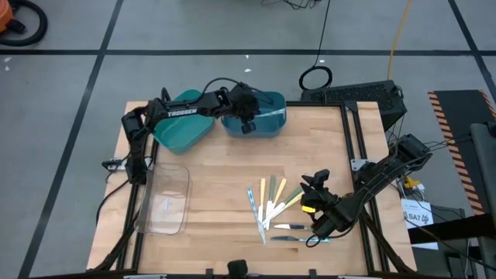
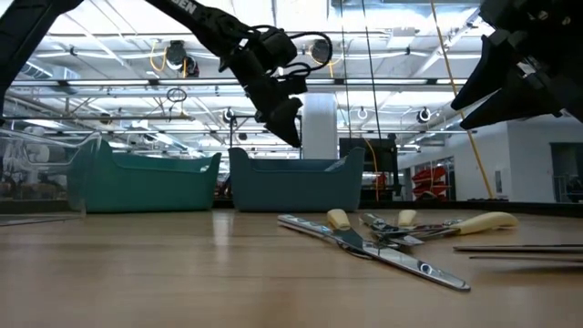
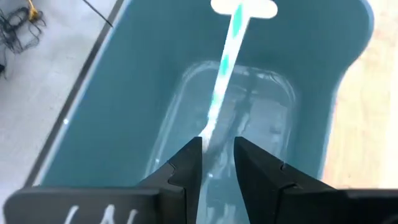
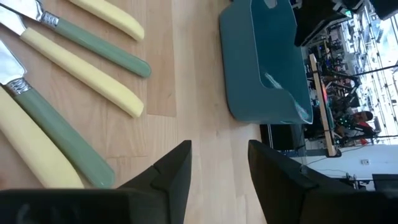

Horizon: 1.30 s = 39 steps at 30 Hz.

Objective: Sort silverware by color (type)
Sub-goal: Put the left blue table knife into the blue bin

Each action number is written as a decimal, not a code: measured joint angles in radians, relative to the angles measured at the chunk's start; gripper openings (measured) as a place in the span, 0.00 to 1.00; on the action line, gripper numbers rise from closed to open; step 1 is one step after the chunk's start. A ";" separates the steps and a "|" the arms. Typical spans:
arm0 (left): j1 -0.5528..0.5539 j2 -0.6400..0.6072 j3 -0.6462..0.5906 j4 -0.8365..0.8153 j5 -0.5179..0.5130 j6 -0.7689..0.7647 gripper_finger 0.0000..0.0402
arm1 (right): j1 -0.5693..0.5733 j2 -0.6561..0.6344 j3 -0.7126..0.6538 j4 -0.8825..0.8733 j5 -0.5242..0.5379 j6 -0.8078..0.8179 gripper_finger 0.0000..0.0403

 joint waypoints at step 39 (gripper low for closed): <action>-0.761 -0.034 0.000 -0.411 -0.069 -0.295 0.26 | 0.010 0.000 0.000 0.030 -0.602 0.242 0.38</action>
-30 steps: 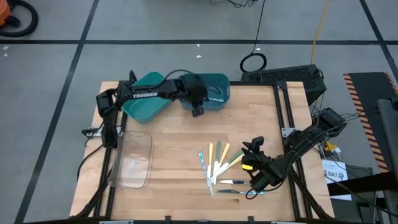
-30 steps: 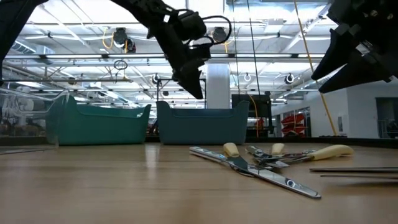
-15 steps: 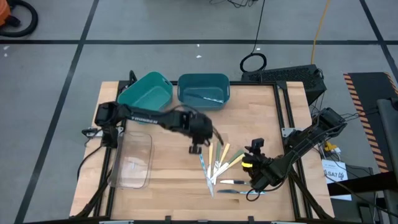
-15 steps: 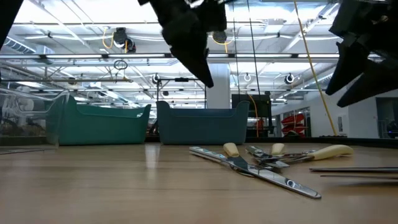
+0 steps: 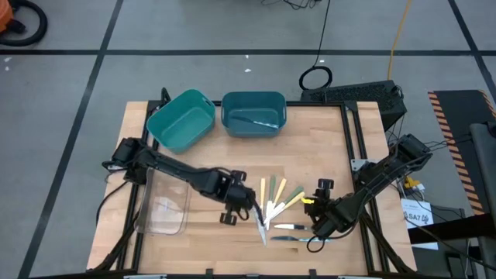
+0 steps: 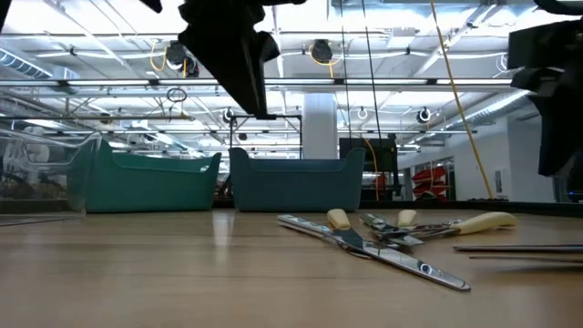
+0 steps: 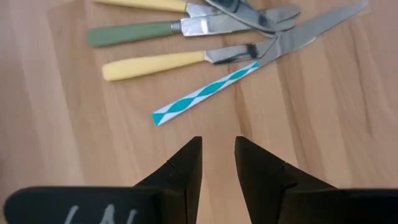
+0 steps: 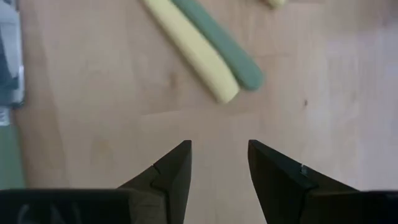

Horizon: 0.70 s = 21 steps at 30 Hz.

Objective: Sort silverware by color (type)
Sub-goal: Put the left blue table knife into the blue bin

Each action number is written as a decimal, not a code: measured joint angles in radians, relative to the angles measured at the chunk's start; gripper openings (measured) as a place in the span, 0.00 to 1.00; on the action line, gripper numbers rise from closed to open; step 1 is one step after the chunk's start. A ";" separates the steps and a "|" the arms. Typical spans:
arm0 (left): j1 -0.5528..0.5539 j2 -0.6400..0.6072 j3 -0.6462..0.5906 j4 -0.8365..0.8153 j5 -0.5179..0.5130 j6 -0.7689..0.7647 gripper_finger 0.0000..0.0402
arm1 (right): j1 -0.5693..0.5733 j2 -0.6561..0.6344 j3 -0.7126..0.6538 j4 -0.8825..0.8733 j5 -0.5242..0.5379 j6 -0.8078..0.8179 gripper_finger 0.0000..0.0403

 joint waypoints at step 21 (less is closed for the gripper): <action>-0.024 0.150 0.000 0.128 -0.113 0.252 0.63 | 0.019 0.000 0.000 0.054 -0.025 -0.058 0.38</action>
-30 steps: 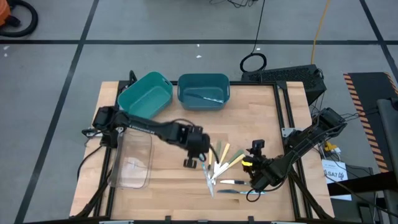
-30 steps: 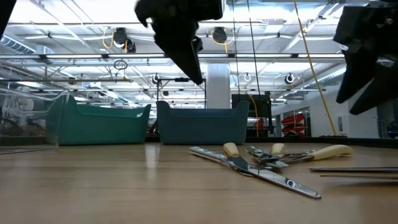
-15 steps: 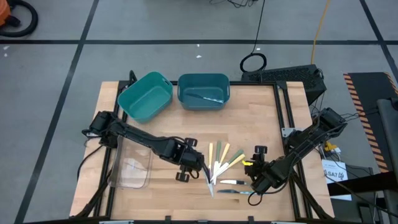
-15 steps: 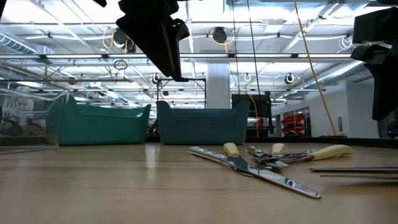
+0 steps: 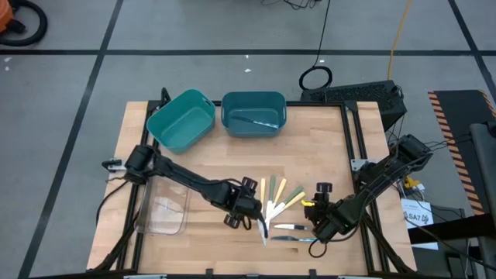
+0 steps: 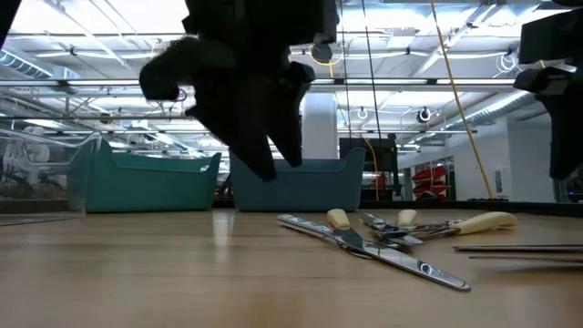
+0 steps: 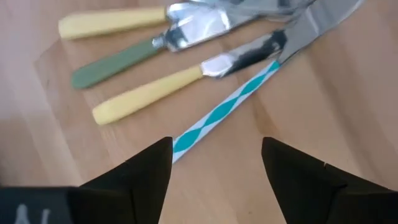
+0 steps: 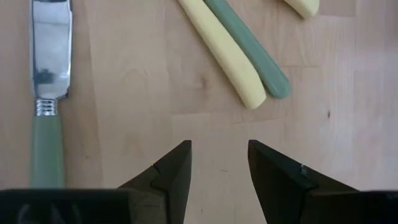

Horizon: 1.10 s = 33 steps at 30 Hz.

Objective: Sort silverware by color (type)
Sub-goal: Put the left blue table knife into the blue bin

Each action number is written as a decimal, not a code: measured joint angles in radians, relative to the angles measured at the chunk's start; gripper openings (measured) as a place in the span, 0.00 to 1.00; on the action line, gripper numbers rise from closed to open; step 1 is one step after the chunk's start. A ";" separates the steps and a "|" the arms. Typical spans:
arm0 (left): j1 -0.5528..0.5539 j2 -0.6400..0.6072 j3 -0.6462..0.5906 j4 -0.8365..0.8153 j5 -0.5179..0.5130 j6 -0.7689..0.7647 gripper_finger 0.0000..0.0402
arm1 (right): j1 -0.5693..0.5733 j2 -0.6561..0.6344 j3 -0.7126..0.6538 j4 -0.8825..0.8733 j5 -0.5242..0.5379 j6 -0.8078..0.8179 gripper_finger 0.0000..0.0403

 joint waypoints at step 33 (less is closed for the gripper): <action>0.096 0.116 0.003 0.030 0.116 0.288 0.29 | -0.054 0.000 0.000 0.011 0.007 -0.073 0.38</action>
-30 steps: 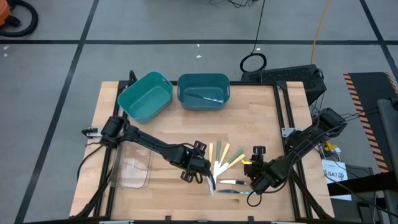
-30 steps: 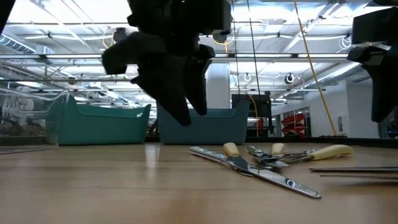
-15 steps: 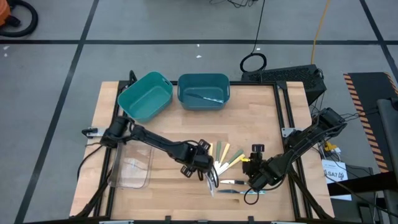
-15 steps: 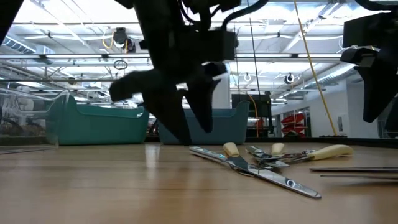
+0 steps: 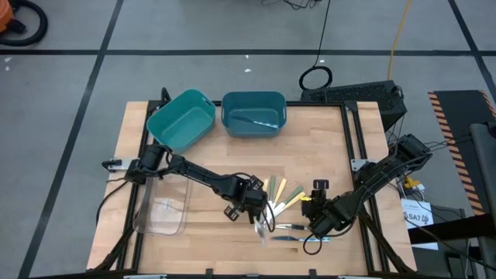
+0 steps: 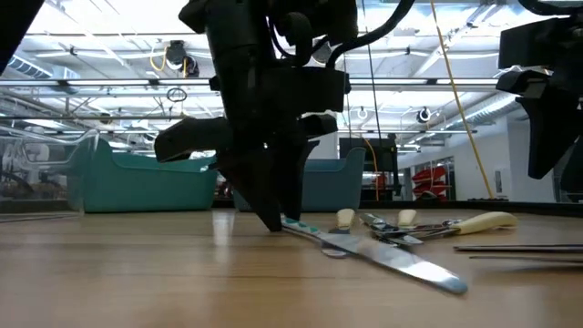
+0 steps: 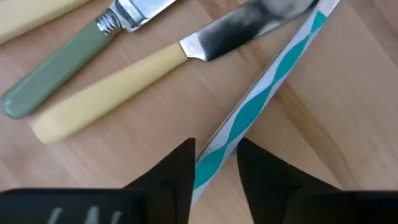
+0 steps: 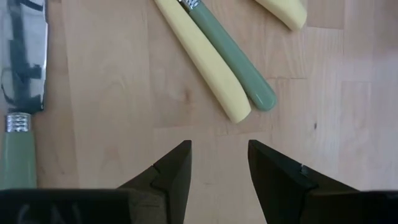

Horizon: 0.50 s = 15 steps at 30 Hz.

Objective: Sort silverware by color (type)
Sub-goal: Put the left blue table knife into the blue bin

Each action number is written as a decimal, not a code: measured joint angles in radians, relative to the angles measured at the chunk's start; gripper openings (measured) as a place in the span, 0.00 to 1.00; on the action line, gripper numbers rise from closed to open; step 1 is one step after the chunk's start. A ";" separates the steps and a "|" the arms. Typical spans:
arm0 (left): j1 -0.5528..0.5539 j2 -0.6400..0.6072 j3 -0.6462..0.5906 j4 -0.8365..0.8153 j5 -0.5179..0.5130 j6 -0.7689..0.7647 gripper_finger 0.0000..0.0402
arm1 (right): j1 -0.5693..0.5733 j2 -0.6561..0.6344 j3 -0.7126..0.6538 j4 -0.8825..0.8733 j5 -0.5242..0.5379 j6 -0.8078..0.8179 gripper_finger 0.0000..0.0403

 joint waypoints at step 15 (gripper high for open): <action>-0.014 0.003 -0.001 -0.005 -0.019 -0.056 0.21 | 0.000 0.000 0.000 0.014 0.044 -0.020 0.38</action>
